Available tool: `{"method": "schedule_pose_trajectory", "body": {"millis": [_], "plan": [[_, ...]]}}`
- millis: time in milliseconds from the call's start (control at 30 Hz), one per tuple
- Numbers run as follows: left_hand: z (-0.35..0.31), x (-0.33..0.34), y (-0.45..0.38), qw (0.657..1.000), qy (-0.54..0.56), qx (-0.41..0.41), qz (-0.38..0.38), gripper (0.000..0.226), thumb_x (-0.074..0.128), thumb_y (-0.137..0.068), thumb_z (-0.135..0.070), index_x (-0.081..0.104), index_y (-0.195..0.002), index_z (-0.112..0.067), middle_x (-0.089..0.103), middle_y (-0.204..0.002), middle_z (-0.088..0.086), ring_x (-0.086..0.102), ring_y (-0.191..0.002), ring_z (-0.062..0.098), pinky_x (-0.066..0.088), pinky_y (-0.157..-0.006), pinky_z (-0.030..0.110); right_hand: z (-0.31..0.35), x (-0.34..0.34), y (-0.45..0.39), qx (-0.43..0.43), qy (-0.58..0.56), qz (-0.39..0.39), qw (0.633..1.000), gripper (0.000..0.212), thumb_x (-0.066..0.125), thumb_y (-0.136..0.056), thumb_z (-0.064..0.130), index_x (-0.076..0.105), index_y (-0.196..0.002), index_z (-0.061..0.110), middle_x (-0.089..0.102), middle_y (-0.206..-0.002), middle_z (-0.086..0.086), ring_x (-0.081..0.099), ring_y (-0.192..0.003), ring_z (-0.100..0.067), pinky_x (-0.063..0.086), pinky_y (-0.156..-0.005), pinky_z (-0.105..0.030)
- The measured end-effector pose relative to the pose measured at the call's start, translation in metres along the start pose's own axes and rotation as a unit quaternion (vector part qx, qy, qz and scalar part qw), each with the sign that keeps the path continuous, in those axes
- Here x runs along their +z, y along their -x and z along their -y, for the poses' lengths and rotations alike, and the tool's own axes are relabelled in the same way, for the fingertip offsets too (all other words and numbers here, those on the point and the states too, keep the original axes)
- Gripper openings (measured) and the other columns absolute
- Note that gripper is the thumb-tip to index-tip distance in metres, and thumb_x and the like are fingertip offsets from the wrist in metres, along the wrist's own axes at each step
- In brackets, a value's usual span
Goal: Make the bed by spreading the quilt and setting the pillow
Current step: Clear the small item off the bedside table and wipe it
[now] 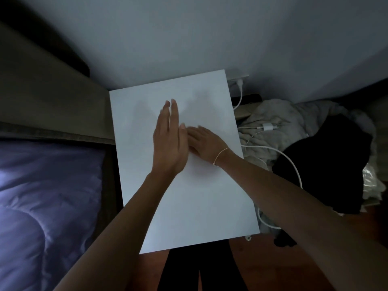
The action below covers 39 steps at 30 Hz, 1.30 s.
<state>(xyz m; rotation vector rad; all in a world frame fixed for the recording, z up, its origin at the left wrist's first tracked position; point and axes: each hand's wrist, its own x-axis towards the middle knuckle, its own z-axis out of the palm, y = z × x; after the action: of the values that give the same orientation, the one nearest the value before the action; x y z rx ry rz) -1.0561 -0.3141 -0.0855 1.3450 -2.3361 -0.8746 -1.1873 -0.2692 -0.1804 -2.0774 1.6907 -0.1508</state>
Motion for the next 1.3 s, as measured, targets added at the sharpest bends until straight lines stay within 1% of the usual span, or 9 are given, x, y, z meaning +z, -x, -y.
{"method": "schedule_pose_trajectory", "body": {"millis": [167, 333, 433, 567, 633, 800, 967, 1167, 1300], "plan": [[0.004, -0.001, -0.001, 0.999, 0.031, 0.006, -0.032, 0.054, 0.017, -0.098, -0.025, 0.016, -0.151, -0.013, 0.02, -0.158, 0.003, 0.014, -0.145, 0.01, 0.012, -0.119, 0.027, 0.016, 0.014, 0.029, 0.04, -0.055, -0.027, 0.997, 0.068, 0.038, -0.084, 0.028, 0.027, -0.146, 0.002, 0.029, -0.153, -0.017, 0.025, -0.143, -0.029, 0.021, -0.118, -0.047], [0.013, -0.008, -0.007, 0.989, 0.101, -0.083, -0.069, 0.051, 0.03, -0.096, -0.012, 0.03, -0.146, -0.018, 0.04, -0.148, 0.002, 0.034, -0.135, 0.013, 0.025, -0.114, 0.027, 0.054, 0.026, 0.046, 0.075, -0.148, -0.11, 0.98, 0.078, 0.048, -0.089, 0.057, 0.028, -0.147, 0.008, 0.032, -0.153, -0.008, 0.026, -0.143, -0.021, 0.016, -0.12, -0.035], [0.019, -0.013, -0.013, 0.989, 0.09, -0.112, -0.048, 0.042, 0.03, -0.098, -0.011, 0.044, -0.137, -0.017, 0.046, -0.142, 0.003, 0.039, -0.132, 0.016, 0.03, -0.112, 0.03, 0.059, 0.021, 0.032, 0.085, -0.139, -0.185, 0.969, 0.063, 0.053, -0.091, 0.049, 0.042, -0.14, 0.01, 0.047, -0.144, -0.007, 0.043, -0.133, -0.022, 0.027, -0.114, -0.032], [0.024, -0.019, -0.028, 0.981, 0.131, -0.139, -0.037, 0.044, 0.032, -0.097, -0.004, 0.042, -0.139, -0.015, 0.046, -0.142, 0.0, 0.042, -0.13, 0.012, 0.031, -0.102, 0.009, 0.057, 0.014, 0.016, 0.075, -0.123, -0.285, 0.948, 0.046, 0.062, -0.089, 0.02, 0.049, -0.129, 0.001, 0.064, -0.119, -0.014, 0.059, -0.109, -0.027, 0.048, -0.095, -0.034], [0.03, -0.023, -0.036, 0.978, 0.142, -0.142, -0.058, 0.047, 0.032, -0.095, 0.0, 0.041, -0.139, -0.013, 0.047, -0.141, 0.001, 0.042, -0.129, 0.013, 0.031, -0.099, 0.005, 0.05, 0.01, 0.006, 0.085, -0.122, -0.282, 0.948, 0.037, 0.059, -0.09, 0.017, 0.052, -0.123, 0.001, 0.065, -0.107, -0.015, 0.06, -0.095, -0.027, 0.05, -0.084, -0.033], [0.052, -0.033, -0.059, 0.963, 0.185, -0.157, -0.117, 0.052, 0.034, -0.083, -0.008, 0.044, -0.134, -0.013, 0.051, -0.133, 0.002, 0.049, -0.122, 0.017, 0.042, -0.105, 0.039, 0.026, -0.009, -0.035, 0.15, -0.16, -0.251, 0.943, 0.022, 0.05, -0.094, 0.012, 0.057, -0.11, 0.0, 0.065, -0.097, -0.018, 0.062, -0.083, -0.033, 0.049, -0.071, -0.038], [0.073, -0.037, -0.078, 0.96, 0.181, -0.194, -0.092, 0.056, 0.042, -0.075, -0.012, 0.046, -0.131, -0.015, 0.055, -0.128, 0.002, 0.053, -0.116, 0.017, 0.046, -0.1, 0.043, 0.009, -0.037, -0.08, 0.22, -0.266, -0.243, 0.906, 0.026, 0.044, -0.096, 0.014, 0.052, -0.12, 0.01, 0.068, -0.11, -0.014, 0.064, -0.095, -0.035, 0.053, -0.078, -0.043], [0.092, -0.029, -0.079, 0.958, 0.162, -0.233, -0.03, 0.071, 0.048, -0.078, 0.004, 0.031, -0.143, -0.019, 0.052, -0.134, -0.001, 0.051, -0.121, 0.02, 0.044, -0.097, 0.031, 0.007, -0.043, -0.103, 0.231, -0.264, -0.226, 0.909, 0.021, 0.043, -0.097, 0.018, 0.053, -0.116, 0.013, 0.07, -0.097, -0.012, 0.062, -0.085, -0.036, 0.051, -0.071, -0.039], [0.098, -0.025, -0.074, 0.96, 0.147, -0.239, -0.001, 0.079, 0.049, -0.072, -0.008, 0.024, -0.147, -0.02, 0.05, -0.138, 0.001, 0.05, -0.123, 0.021, 0.044, -0.098, 0.033, 0.01, -0.04, -0.105, 0.233, -0.254, -0.233, 0.909, 0.023, 0.041, -0.098, 0.019, 0.052, -0.118, 0.014, 0.07, -0.098, -0.01, 0.063, -0.084, -0.035, 0.052, -0.071, -0.039]]}}
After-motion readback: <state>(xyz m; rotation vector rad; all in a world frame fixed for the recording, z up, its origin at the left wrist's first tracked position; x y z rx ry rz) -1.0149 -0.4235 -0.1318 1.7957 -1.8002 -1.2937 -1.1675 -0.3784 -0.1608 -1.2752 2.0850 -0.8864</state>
